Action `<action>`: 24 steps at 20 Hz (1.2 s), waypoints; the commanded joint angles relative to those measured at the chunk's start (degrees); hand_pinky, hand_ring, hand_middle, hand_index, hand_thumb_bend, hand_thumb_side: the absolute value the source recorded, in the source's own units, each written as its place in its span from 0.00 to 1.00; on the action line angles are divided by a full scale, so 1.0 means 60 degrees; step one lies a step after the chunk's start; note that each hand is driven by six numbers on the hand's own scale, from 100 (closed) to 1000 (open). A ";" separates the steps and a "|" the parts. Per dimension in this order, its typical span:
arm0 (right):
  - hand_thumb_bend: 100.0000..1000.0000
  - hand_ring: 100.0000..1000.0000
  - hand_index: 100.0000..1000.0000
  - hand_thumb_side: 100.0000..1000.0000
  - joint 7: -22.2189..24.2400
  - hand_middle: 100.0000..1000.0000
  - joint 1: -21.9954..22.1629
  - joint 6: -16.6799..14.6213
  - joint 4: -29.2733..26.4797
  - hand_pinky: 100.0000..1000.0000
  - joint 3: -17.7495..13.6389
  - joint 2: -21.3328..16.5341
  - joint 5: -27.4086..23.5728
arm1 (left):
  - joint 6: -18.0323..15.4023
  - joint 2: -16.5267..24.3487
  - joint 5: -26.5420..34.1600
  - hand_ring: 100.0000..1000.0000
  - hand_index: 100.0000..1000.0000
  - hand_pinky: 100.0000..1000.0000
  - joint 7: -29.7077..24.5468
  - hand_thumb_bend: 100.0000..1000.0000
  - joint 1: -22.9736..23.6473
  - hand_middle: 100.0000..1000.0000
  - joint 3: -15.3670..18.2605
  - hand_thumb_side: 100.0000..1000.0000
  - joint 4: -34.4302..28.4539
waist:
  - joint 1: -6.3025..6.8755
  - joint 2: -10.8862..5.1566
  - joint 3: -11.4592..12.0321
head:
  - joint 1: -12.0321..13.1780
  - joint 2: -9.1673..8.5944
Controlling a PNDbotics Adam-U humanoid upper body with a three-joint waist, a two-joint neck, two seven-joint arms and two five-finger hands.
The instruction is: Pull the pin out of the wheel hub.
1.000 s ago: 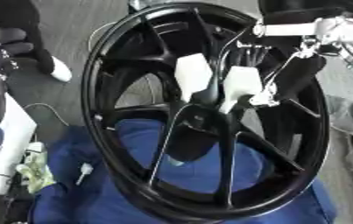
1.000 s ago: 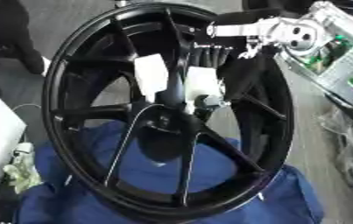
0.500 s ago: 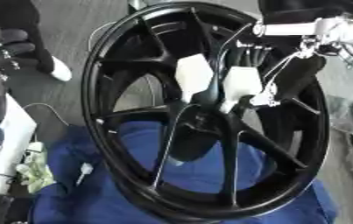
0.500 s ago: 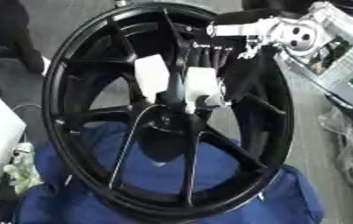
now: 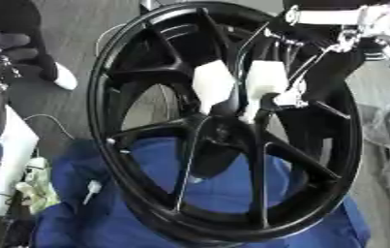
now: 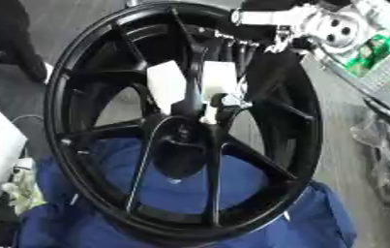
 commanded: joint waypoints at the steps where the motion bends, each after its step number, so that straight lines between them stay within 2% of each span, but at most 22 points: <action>1: 0.10 0.44 0.42 0.00 -0.0054 0.28 0.0030 -0.0109 -0.0497 0.62 -0.0652 -0.0629 0.0110 | -0.0013 0.0280 -0.0044 0.70 0.67 0.62 -0.0048 0.01 -0.0093 0.67 0.0045 0.83 -0.0094 | 0.0099 -0.0276 -0.0028 | -0.0001 0.0012; 5: 0.09 0.44 0.42 0.00 -0.0190 0.27 0.0299 -0.0410 -0.0608 0.61 -0.1232 -0.0929 0.0047 | -0.0019 0.0278 -0.0036 0.70 0.67 0.62 -0.0049 0.01 -0.0099 0.67 0.0058 0.83 -0.0097 | 0.0105 -0.0265 -0.0038 | 0.0017 0.0016; 8: 0.07 0.43 0.42 0.00 -0.0646 0.28 0.0730 -0.0655 -0.0614 0.61 -0.1960 -0.1170 -0.0037 | -0.0024 0.0277 -0.0034 0.70 0.67 0.62 -0.0046 0.01 -0.0100 0.67 0.0066 0.83 -0.0102 | 0.0118 -0.0249 -0.0065 | 0.0033 -0.0006; 10: 0.06 0.44 0.42 0.00 -0.1087 0.28 0.1203 -0.0705 -0.0613 0.62 -0.2520 -0.1364 -0.0079 | -0.0034 0.0274 -0.0029 0.70 0.67 0.62 -0.0028 0.01 -0.0105 0.67 0.0089 0.83 -0.0111 | 0.0126 -0.0234 -0.0083 | 0.0052 -0.0039; 12: 0.05 0.44 0.43 0.00 -0.1596 0.28 0.1848 -0.0545 -0.0475 0.61 -0.3117 -0.1553 -0.0072 | -0.0047 0.0271 -0.0020 0.70 0.67 0.62 -0.0002 0.01 -0.0112 0.67 0.0118 0.82 -0.0123 | 0.0136 -0.0215 -0.0107 | 0.0084 -0.0085; 15: 0.03 0.44 0.43 0.00 -0.2446 0.29 0.2897 -0.0428 0.0378 0.62 -0.4072 -0.1664 -0.0004 | -0.0058 0.0273 -0.0008 0.70 0.67 0.62 0.0030 0.01 -0.0113 0.67 0.0148 0.82 -0.0139 | 0.0150 -0.0189 -0.0149 | 0.0157 -0.0132; 18: 0.02 0.44 0.44 0.00 -0.3086 0.29 0.3790 -0.0604 0.1544 0.62 -0.4915 -0.1619 0.0076 | -0.0059 0.0297 -0.0013 0.70 0.67 0.62 0.0058 0.01 -0.0083 0.67 0.0173 0.83 -0.0141 | 0.0164 -0.0167 -0.0221 | 0.0252 -0.0145; 21: 0.02 0.44 0.44 0.00 -0.3495 0.30 0.4538 -0.0894 0.2785 0.63 -0.5695 -0.1461 0.0231 | -0.0067 0.0317 -0.0013 0.70 0.67 0.62 0.0088 0.01 -0.0057 0.67 0.0204 0.83 -0.0148 | 0.0188 -0.0144 -0.0285 | 0.0313 -0.0139; 24: 0.05 0.47 0.46 0.00 -0.3665 0.32 0.5075 -0.1224 0.3868 0.64 -0.6304 -0.1265 0.0394 | -0.0073 0.0335 -0.0013 0.70 0.67 0.62 0.0114 0.01 -0.0031 0.67 0.0230 0.83 -0.0149 | 0.0205 -0.0126 -0.0342 | 0.0335 -0.0150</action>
